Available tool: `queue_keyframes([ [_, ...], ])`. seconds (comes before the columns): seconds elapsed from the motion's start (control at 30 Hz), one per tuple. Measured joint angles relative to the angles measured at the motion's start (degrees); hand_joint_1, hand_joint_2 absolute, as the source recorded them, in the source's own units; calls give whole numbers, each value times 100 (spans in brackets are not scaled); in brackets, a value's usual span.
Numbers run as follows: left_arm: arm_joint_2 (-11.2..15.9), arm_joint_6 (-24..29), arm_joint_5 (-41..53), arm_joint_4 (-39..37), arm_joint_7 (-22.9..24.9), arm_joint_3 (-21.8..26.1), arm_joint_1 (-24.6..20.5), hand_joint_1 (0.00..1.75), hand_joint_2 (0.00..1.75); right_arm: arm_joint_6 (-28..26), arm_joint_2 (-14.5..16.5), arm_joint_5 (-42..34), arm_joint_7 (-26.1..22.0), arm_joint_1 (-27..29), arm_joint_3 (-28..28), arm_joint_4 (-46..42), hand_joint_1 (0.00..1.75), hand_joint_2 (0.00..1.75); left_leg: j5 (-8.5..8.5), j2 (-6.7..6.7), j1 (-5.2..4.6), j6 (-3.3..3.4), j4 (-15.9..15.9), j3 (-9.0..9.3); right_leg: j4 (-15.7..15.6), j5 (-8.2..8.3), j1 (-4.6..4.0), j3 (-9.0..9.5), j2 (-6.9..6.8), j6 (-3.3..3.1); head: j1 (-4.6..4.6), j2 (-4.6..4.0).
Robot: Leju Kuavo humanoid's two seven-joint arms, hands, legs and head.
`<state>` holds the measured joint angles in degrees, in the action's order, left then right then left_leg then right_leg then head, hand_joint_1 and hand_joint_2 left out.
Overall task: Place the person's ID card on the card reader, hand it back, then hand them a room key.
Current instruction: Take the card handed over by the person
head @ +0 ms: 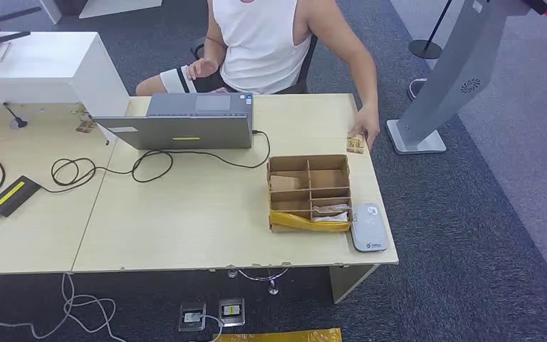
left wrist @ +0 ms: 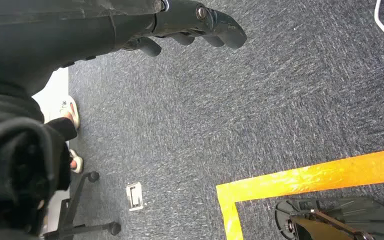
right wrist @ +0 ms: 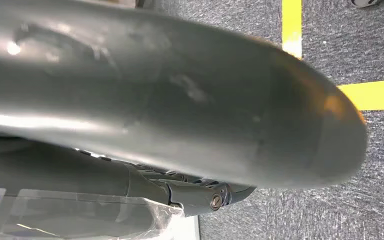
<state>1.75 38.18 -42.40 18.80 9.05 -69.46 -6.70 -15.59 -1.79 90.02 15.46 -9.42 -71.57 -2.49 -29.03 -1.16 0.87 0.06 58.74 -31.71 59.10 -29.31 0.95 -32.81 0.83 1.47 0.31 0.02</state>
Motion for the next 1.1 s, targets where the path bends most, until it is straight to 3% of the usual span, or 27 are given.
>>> queue_keyframes([
  [0.47,-13,32,13,63,0,-24,0,0,0,-168,-52,-26,-77,0,1,-3,0,0,0,0,-1,0,0,0,0,0,0,0,0,0,0,0],
  [0.6,-11,45,13,71,-4,-24,0,0,0,-630,-235,-390,-357,-12,-37,-37,0,175,-1,0,-4,1,0,-1,-1,0,4,0,0,0,1,-1],
  [0.73,-5,56,13,72,-4,-24,0,0,0,-1201,-614,-958,-844,-122,-285,-88,0,175,-1,1,-10,2,1,-1,-2,2,12,0,1,2,0,0],
  [0.9,3,79,38,72,-4,-24,0,0,0,-1733,-1355,-1674,-1562,-467,-715,-123,0,175,0,1,-21,4,2,0,-3,6,22,0,2,9,1,-1],
  [1.1,8,94,42,72,-25,-24,1,0,0,-1845,-2313,-2805,-2471,-1030,-1089,-103,0,175,3,3,-30,8,2,-2,-2,9,32,-2,7,14,0,0],
])
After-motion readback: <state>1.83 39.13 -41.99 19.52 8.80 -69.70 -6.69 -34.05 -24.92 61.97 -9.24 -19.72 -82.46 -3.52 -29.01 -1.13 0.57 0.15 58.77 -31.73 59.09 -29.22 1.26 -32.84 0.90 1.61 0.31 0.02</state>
